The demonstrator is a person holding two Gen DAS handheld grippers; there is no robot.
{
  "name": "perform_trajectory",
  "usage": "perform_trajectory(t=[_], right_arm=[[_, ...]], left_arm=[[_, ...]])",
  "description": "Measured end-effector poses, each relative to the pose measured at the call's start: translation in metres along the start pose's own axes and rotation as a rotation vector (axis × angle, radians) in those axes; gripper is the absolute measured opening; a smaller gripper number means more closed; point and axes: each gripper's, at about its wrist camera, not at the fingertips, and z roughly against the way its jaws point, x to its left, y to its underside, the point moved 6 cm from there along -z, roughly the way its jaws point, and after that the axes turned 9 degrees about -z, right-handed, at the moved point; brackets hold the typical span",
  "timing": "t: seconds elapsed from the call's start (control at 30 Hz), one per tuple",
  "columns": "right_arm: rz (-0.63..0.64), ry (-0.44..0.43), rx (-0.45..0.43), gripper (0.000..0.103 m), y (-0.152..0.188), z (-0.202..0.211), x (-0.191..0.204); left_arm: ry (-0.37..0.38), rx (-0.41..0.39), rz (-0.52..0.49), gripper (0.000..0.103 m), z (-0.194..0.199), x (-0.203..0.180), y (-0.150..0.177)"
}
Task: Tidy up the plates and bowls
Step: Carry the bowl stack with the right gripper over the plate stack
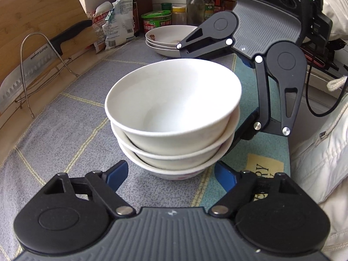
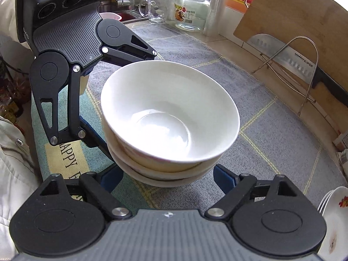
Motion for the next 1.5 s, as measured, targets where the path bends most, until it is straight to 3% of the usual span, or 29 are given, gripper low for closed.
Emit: perform_trajectory(t=[0.27, 0.73, 1.2, 1.5], right_arm=[[0.010, -0.049, 0.022, 0.086, -0.003, -0.002, -0.001], [0.013, -0.073, 0.048, 0.086, -0.006, -0.006, -0.003], [0.004, -0.075, 0.068, 0.085, -0.009, -0.006, -0.003], [0.016, -0.085, 0.063, 0.085, -0.002, 0.015, -0.014]], left_arm=[[0.054, 0.003, -0.010, 0.081, -0.001, 0.003, -0.001], [0.106, 0.012, -0.023, 0.078, -0.001, 0.008, -0.004], [0.103, 0.016, -0.006, 0.078, -0.002, 0.007, -0.004], [0.060, 0.011, 0.003, 0.078, -0.004, -0.002, -0.031]])
